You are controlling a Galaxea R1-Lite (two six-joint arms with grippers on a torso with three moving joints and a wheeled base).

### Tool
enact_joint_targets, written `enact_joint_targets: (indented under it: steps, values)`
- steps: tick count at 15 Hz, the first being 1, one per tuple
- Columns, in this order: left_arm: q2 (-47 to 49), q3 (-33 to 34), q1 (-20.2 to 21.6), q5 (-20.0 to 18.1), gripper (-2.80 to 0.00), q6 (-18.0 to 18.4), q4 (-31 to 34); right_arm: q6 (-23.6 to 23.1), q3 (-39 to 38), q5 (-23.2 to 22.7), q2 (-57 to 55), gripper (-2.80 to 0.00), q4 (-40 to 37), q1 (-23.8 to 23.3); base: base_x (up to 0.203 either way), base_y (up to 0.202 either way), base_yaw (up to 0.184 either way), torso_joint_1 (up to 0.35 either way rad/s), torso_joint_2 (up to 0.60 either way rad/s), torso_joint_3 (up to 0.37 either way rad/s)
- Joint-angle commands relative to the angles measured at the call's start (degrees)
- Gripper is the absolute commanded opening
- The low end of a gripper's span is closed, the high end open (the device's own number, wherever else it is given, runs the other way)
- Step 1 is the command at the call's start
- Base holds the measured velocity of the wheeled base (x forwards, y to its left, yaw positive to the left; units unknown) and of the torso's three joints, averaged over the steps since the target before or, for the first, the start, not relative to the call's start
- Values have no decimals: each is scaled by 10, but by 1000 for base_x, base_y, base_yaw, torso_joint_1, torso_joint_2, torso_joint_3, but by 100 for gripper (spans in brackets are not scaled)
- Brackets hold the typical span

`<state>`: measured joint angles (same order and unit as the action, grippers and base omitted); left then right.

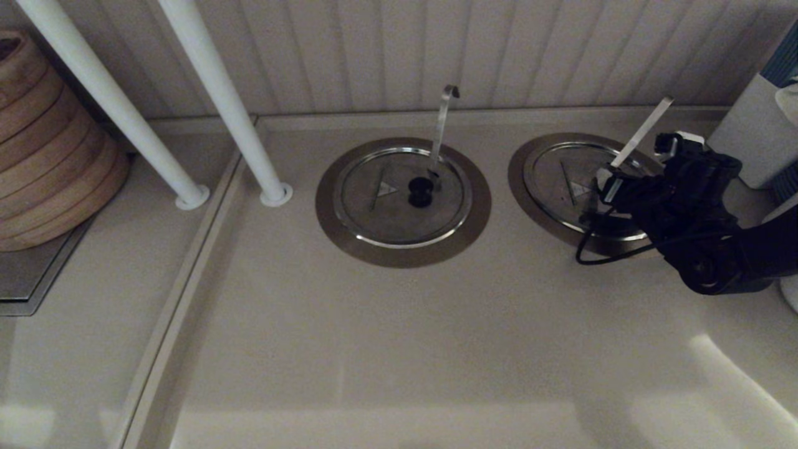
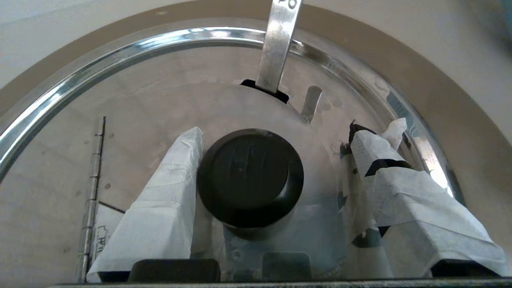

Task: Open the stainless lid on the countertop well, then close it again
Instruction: Open the lid

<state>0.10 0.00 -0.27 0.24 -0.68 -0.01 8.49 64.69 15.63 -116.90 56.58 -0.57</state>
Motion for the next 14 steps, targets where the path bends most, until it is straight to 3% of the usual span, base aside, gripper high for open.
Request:
enact_joint_targets:
  steps: [1,7,14]
  values:
    - [0,0,0,0,-280,0,0,5,4,1,-4,0,2,2,0,0,0,0,0,0]
    - [0,0,0,0,-280,0,0,44,9,1,2,0,1,25,0,0,0,0,0,0]
    - [0,0,0,0,-280,0,0,48,7,1,4,0,1,36,0,0,0,0,0,0]
